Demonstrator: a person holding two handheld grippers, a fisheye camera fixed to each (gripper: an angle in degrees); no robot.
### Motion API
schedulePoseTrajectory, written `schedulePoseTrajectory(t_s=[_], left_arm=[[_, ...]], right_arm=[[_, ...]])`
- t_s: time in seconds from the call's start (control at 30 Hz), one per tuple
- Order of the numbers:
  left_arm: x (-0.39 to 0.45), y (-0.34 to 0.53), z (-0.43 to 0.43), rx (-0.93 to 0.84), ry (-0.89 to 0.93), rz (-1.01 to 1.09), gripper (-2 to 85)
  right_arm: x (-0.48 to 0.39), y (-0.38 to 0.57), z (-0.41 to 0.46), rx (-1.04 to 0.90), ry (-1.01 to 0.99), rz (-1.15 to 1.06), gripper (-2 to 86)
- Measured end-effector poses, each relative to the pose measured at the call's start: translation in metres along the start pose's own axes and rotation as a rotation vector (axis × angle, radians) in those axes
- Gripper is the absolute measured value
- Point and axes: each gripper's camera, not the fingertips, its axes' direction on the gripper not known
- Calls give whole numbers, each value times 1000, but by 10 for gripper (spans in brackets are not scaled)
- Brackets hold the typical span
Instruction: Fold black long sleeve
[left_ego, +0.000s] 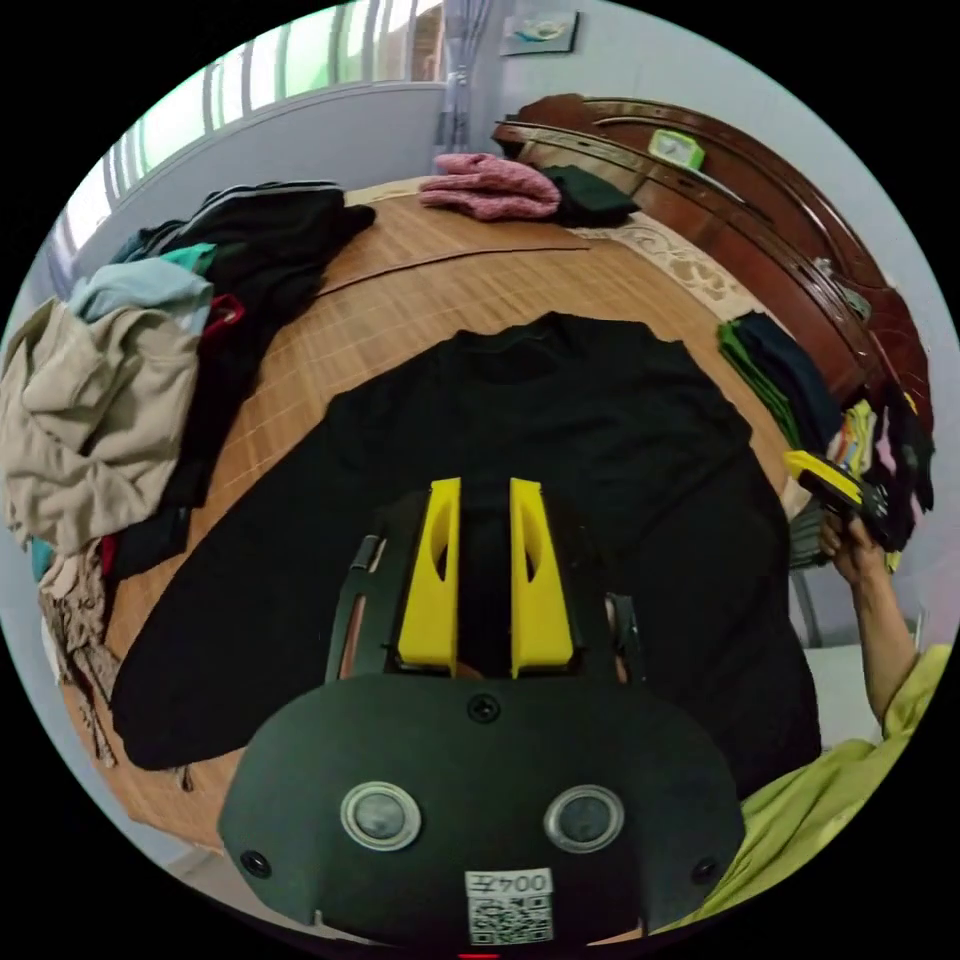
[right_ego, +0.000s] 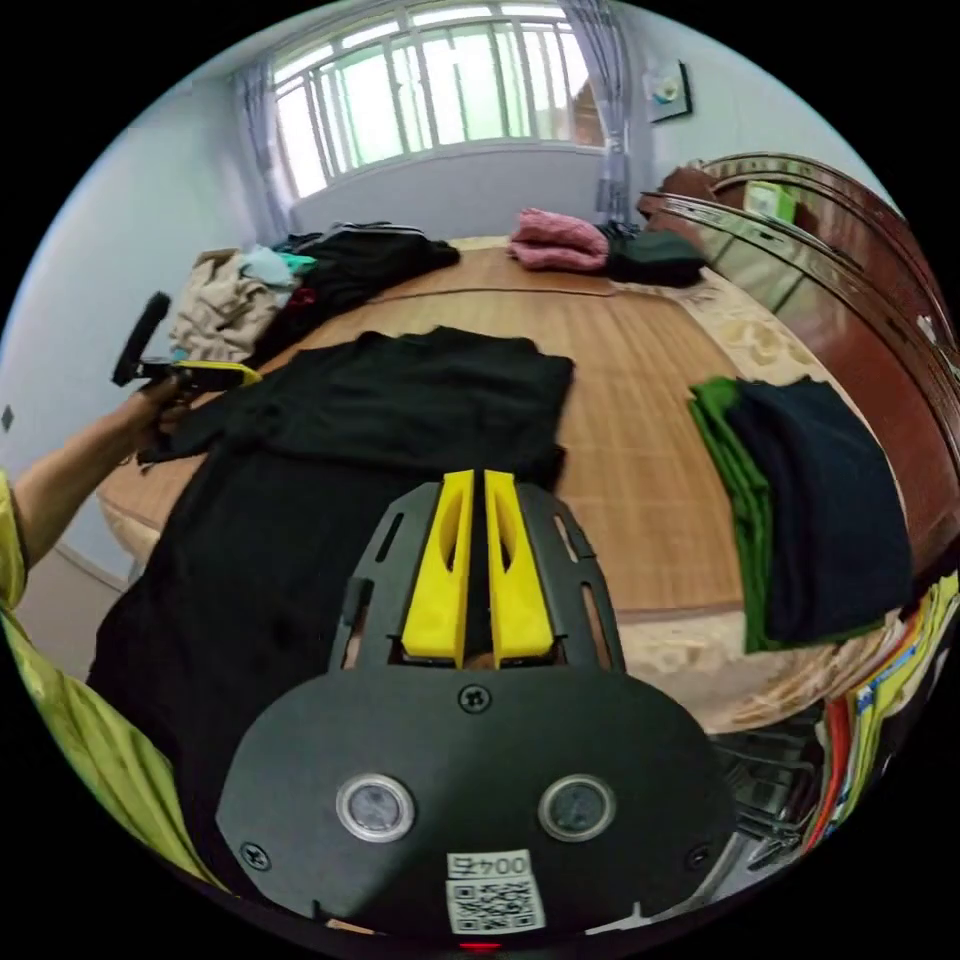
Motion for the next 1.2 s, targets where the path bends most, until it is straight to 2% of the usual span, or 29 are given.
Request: schedulePoseTrajectory(t_s=[0.1,0.2,0.47,0.63,0.8,0.93,1.03,1.2], left_arm=[[55,-42,22,-20,106,73,97],[112,-95,42,-39,164,144,99],[254,-220,100,-111,134,335,97],[314,-261,151,-186,82,380,100],[332,-280,184,-229,68,375,104],[318,-289,204,-243,165,253,96],[307,-292,213,-234,223,181,86],[306,-295,221,-229,245,177,83]], right_arm=[[46,0,-4,-51,16,8,69],[71,-9,-3,-78,58,-77,83],[96,-28,11,-200,143,-411,84],[112,-37,3,-175,82,-477,95],[132,-45,-7,-171,68,-507,121],[153,-48,-21,-153,-9,-498,110],[159,-48,-24,-172,29,-529,101],[175,-48,-44,-139,-42,-503,85]])
